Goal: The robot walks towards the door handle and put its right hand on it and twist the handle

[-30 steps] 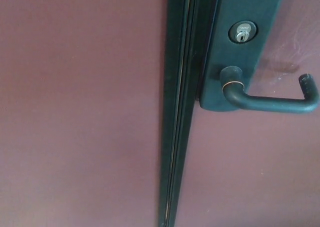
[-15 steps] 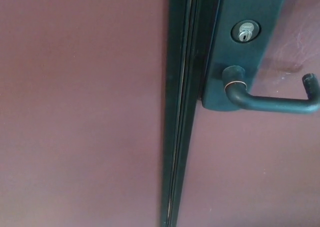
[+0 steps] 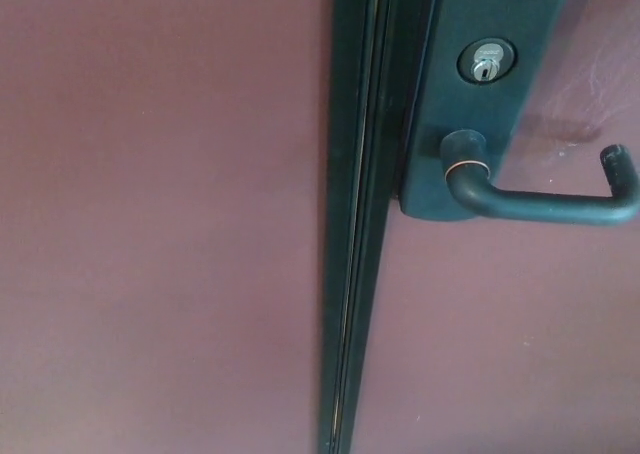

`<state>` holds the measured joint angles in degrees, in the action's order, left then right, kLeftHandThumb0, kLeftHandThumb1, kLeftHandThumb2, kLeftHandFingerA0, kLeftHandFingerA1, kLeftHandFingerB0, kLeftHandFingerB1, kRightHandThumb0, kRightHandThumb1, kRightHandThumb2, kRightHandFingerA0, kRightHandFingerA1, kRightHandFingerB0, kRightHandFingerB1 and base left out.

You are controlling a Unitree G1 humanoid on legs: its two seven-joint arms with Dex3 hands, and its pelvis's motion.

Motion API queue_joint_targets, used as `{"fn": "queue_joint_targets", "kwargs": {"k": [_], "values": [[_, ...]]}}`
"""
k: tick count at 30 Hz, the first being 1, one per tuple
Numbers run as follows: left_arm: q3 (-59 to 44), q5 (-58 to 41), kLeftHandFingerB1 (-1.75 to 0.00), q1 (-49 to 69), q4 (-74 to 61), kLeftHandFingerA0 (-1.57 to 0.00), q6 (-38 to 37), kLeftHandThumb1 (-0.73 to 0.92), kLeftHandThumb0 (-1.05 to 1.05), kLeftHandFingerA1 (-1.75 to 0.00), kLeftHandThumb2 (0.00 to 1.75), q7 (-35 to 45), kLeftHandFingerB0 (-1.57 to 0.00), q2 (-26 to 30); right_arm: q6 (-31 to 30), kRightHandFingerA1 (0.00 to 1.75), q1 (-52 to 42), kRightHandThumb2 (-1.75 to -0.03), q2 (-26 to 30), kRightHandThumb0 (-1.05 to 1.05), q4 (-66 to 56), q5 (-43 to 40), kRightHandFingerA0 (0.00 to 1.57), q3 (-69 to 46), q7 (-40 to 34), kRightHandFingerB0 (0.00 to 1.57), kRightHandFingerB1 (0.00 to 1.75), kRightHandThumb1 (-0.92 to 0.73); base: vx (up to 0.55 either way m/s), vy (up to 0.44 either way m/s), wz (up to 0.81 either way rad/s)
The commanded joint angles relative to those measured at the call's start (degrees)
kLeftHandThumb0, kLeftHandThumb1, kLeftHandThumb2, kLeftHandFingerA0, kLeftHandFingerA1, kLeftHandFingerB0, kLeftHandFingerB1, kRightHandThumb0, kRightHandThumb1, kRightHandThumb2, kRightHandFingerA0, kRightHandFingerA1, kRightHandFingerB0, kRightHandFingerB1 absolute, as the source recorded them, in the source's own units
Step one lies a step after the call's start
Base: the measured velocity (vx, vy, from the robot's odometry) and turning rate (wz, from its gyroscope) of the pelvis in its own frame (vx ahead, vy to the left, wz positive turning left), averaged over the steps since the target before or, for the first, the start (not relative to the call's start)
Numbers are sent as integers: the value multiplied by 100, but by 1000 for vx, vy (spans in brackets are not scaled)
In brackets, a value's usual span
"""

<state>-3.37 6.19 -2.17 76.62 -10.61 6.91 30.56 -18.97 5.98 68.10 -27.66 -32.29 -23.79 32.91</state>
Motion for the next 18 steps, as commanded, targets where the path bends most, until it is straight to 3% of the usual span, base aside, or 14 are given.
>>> {"fn": "queue_joint_targets", "kwargs": {"k": [1,18], "values": [[14,88,-41,34,17,-73,5,54,-32,-50,56,92,-53,47,-177,41,337,-57,-16,-53,29,283,49,244,128,42,35,-52,0,0,0],[-2,66,-41,20,18,-73,19,54,-31,-50,56,112,-53,49,-771,41,1746,-57,-194,-55,78,915,49,1728,167,43,36,-52,0,0,0]]}}
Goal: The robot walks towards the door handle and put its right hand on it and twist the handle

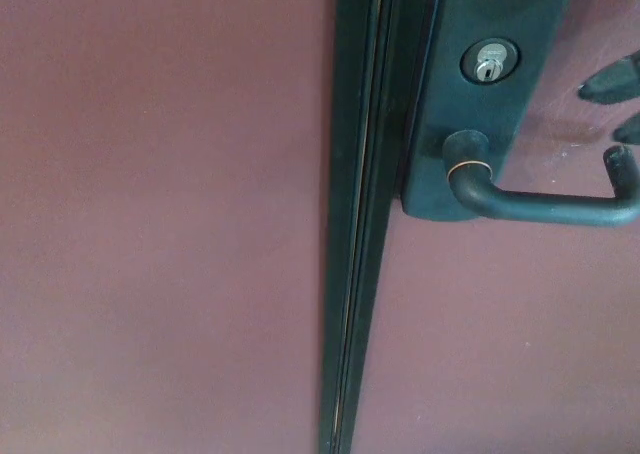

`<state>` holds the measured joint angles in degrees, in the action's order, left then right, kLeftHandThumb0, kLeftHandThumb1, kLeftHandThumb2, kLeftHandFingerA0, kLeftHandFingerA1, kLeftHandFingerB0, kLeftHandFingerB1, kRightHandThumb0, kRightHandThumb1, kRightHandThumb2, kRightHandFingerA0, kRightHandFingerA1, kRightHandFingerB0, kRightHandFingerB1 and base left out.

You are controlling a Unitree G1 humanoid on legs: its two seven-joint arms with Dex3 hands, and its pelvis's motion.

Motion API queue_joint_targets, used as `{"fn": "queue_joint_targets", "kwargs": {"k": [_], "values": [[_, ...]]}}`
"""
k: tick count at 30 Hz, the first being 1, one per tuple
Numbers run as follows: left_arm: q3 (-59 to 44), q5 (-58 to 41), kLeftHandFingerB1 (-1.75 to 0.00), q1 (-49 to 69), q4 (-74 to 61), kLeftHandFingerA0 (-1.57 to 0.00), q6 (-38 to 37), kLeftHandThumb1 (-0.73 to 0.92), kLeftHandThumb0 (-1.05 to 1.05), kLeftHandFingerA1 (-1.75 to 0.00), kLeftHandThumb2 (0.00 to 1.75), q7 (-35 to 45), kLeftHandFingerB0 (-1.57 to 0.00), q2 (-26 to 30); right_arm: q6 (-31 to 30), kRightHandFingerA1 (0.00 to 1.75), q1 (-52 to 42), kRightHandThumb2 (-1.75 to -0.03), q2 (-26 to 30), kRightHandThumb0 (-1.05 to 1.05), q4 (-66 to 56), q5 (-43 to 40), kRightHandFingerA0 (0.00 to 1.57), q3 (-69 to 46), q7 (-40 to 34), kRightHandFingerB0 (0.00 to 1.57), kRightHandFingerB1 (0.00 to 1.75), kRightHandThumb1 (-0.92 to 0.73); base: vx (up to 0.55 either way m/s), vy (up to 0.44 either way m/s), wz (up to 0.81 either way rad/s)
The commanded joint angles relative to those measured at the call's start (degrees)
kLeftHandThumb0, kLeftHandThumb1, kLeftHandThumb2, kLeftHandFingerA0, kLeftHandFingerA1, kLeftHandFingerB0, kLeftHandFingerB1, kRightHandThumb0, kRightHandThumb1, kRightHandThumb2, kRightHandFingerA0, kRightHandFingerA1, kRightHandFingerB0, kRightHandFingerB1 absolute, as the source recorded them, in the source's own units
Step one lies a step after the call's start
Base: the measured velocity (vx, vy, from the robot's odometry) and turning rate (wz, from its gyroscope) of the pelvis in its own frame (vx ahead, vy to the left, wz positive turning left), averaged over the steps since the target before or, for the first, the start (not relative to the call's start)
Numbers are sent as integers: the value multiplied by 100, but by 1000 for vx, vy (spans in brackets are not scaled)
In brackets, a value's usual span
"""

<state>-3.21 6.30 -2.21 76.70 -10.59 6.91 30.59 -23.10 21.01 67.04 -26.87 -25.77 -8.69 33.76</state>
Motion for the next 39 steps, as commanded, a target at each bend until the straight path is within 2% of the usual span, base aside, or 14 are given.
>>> {"fn": "queue_joint_targets", "kwargs": {"k": [1,13,31,39], "values": [[-18,56,-41,24,10,-73,17,54,-31,-50,56,112,-53,45,-374,41,260,-57,-101,-55,-1,279,49,225,92,43,36,-52,0,0,0],[-16,70,-41,26,11,-74,-1,54,-31,-50,56,124,-54,54,-805,41,919,-56,-391,-51,84,788,49,1123,251,43,35,-51,0,0,0],[15,117,-41,65,28,-73,10,54,-31,-50,56,127,-54,84,-276,40,806,-56,-458,-51,880,1661,49,1262,555,44,35,-51,0,0,0],[-31,71,-41,84,17,-73,-19,54,-31,-50,56,113,-54,66,-314,40,740,-56,-454,-51,896,1735,49,1133,641,44,35,-51,0,0,0]]}}
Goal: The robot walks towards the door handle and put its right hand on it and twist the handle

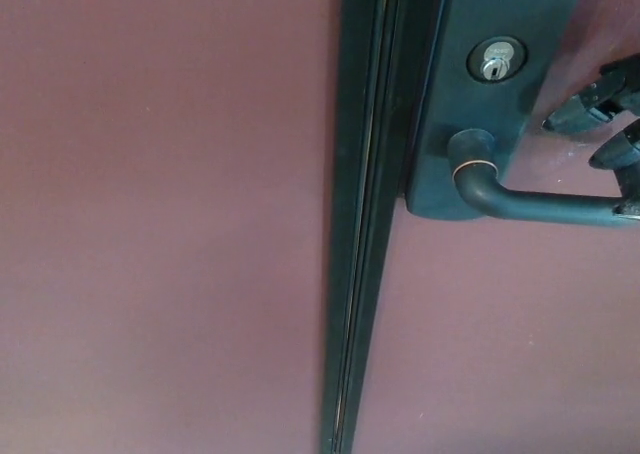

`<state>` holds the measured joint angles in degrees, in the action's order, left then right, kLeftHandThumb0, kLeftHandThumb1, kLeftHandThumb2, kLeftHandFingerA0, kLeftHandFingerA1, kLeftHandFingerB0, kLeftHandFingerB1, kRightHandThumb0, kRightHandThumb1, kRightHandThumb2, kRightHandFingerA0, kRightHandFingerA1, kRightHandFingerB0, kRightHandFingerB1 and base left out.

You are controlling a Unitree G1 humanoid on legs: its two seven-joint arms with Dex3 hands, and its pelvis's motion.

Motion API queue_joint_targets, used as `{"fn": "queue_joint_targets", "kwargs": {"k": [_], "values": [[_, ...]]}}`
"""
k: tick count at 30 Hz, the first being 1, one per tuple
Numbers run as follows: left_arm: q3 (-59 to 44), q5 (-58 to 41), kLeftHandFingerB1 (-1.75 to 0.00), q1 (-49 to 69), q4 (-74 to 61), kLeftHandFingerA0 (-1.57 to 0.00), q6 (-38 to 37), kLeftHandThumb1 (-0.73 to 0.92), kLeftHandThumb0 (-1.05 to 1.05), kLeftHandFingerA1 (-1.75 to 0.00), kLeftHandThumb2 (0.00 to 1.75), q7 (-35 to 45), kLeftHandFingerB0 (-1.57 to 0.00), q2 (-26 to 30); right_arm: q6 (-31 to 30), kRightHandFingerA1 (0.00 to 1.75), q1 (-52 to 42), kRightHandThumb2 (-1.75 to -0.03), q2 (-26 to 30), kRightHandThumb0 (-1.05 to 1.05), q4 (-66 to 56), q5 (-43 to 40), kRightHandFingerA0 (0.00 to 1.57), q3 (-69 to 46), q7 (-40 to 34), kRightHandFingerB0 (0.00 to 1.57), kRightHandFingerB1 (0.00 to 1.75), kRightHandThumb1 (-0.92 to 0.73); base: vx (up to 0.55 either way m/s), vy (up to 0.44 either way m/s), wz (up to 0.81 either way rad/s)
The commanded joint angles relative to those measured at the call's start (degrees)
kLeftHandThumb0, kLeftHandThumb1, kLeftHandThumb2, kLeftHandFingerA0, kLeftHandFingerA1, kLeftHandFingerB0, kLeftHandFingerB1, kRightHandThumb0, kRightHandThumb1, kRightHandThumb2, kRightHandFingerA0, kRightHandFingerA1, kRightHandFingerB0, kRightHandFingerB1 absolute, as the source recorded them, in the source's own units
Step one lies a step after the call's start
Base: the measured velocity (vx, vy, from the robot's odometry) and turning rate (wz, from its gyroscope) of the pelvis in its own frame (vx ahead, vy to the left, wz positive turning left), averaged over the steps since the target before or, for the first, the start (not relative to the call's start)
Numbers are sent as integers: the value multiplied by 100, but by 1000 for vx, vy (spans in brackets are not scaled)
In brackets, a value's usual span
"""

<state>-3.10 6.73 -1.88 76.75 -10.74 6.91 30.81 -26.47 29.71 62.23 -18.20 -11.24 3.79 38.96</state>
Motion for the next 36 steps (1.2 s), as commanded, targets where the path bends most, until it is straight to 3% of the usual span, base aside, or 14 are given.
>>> {"fn": "queue_joint_targets", "kwargs": {"k": [1,21,36], "values": [[-51,23,-41,55,13,-73,-7,54,-31,-50,56,114,-54,45,19,40,-141,-56,15,-51,27,294,49,-116,124,44,35,-51,0,0,0],[-66,35,-41,-72,-22,-73,12,53,-33,-50,56,117,-53,67,-591,40,0,-56,-582,-51,-440,718,49,578,142,44,36,-51,0,0,0],[-47,51,-41,-370,-14,-72,89,53,-32,-49,56,156,-54,143,-519,40,219,-56,-768,-51,-145,1014,48,797,304,44,36,-51,0,0,0]]}}
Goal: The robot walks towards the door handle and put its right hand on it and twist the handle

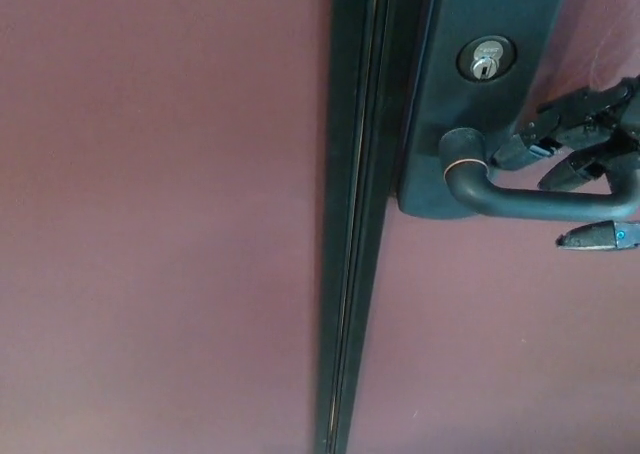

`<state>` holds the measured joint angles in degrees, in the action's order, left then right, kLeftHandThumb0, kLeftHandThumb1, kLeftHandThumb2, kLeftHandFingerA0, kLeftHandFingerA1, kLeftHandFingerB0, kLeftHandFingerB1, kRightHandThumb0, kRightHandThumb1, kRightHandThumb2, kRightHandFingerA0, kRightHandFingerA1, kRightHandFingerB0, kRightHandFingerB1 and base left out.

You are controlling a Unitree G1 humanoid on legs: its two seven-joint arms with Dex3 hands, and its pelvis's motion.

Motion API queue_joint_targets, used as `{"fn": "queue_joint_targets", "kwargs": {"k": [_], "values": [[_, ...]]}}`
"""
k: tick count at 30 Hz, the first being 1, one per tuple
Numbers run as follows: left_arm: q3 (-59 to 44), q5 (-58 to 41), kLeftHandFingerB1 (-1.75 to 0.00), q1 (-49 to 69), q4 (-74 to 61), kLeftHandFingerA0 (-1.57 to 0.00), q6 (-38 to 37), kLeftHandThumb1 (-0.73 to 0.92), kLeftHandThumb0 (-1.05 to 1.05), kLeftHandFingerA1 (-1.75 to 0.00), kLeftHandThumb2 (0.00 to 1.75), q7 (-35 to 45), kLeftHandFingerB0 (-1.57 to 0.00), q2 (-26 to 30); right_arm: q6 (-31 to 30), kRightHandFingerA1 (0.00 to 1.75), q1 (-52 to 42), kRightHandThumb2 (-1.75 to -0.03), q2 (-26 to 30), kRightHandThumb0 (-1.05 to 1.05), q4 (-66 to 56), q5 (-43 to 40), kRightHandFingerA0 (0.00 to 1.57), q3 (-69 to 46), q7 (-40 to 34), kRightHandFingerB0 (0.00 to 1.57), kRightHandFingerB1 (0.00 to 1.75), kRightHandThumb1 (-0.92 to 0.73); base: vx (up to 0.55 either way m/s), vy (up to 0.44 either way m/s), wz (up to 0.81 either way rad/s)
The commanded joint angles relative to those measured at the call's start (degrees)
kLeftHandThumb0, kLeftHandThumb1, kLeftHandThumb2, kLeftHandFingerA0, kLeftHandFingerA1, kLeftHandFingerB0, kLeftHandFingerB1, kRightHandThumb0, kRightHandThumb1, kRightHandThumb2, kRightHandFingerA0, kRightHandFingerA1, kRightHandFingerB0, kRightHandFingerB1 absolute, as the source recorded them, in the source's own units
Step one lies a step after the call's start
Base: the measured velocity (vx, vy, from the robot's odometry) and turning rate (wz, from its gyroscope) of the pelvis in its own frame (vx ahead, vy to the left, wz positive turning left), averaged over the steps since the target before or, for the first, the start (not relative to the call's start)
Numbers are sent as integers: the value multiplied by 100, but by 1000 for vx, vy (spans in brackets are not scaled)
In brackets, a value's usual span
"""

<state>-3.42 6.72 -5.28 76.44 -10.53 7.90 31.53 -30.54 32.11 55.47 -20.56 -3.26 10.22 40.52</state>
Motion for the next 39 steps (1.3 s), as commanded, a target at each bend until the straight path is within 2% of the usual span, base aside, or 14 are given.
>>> {"fn": "queue_joint_targets", "kwargs": {"k": [1,14,26,39], "values": [[-10,57,-41,-43,19,-72,66,53,-32,-49,56,60,-54,74,-140,40,-13,-56,-118,-51,81,250,48,194,143,44,36,-51,0,0,0],[61,107,-41,-3,25,-73,16,53,-32,-50,56,28,-54,120,-207,40,-19,-56,-267,-51,55,486,49,371,227,44,36,-51,0,0,0],[27,65,-41,-4,1,-72,-5,53,-32,-49,56,70,-54,172,3,41,-154,-56,-351,-49,154,793,50,571,273,46,36,-51,0,0,0],[-46,11,-41,-32,13,-73,21,53,-32,-49,56,67,-54,175,117,42,-52,-56,-279,-48,235,1452,54,1249,605,50,37,-53,0,0,0]]}}
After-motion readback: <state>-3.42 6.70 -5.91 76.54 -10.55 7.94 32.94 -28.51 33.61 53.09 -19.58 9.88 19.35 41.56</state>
